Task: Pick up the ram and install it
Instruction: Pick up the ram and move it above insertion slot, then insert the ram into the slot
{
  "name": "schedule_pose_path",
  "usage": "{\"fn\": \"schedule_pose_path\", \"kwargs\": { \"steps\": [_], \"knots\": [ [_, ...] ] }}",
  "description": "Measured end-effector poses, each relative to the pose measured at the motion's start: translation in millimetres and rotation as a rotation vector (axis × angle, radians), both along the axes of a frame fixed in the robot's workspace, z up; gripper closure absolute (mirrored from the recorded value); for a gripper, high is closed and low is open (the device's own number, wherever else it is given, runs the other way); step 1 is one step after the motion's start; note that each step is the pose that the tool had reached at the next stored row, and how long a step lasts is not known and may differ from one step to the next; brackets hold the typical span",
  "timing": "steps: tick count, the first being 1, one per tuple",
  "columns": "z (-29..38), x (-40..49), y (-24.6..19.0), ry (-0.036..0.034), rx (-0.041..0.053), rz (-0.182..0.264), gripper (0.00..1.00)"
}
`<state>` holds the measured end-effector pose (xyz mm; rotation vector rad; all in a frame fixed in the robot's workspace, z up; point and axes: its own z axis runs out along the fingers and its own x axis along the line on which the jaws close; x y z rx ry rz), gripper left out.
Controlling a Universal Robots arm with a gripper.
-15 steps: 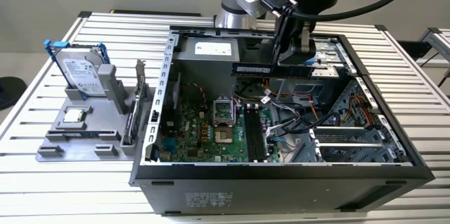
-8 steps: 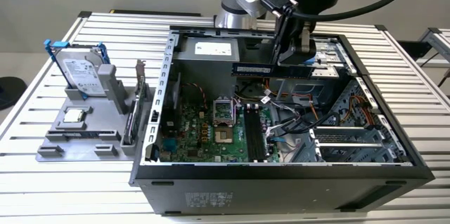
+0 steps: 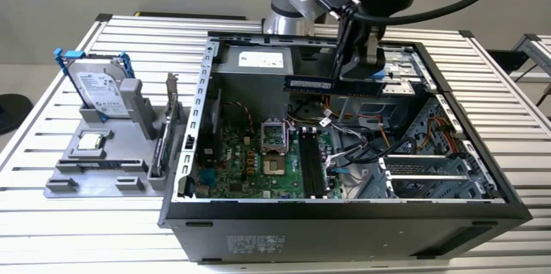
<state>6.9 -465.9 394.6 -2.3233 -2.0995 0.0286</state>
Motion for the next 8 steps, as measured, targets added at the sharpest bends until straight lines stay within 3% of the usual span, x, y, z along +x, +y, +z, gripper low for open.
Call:
{"fn": "schedule_pose_path", "kwargs": {
  "steps": [8],
  "knots": [
    [-0.1, 0.5, 0.0, -0.0001, 0.0002, -0.069, 1.00]
  ]
}}
